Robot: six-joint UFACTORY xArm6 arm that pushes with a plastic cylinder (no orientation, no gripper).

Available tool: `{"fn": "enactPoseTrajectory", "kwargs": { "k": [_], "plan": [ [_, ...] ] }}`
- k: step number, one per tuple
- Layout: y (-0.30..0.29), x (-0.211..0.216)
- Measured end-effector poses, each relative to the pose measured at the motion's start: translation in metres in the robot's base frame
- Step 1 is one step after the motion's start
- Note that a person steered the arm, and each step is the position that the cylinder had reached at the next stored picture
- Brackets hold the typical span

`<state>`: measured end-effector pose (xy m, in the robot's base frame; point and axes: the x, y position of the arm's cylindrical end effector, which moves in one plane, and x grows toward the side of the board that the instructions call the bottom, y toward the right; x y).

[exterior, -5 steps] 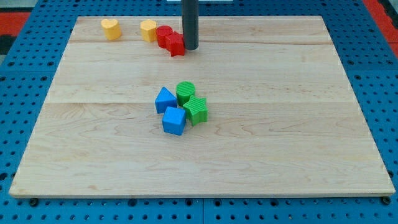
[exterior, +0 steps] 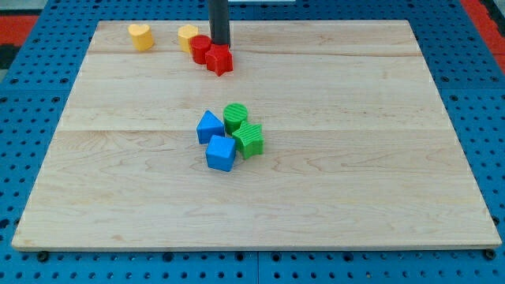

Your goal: Slide the red star towards the green circle

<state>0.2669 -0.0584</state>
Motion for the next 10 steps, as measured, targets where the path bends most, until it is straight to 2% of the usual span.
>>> {"fn": "enactPoseTrajectory", "kwargs": {
  "k": [1,2,3,4,5,6,7,8,10],
  "plan": [
    [0.000,0.025],
    [0.027,0.035],
    [0.000,0.041],
    [-0.001,0.027],
    [0.026,0.010],
    [0.004,-0.013],
    [-0.041,-0.004],
    [-0.029,0.045],
    [-0.012,0.056]
  ]
}}
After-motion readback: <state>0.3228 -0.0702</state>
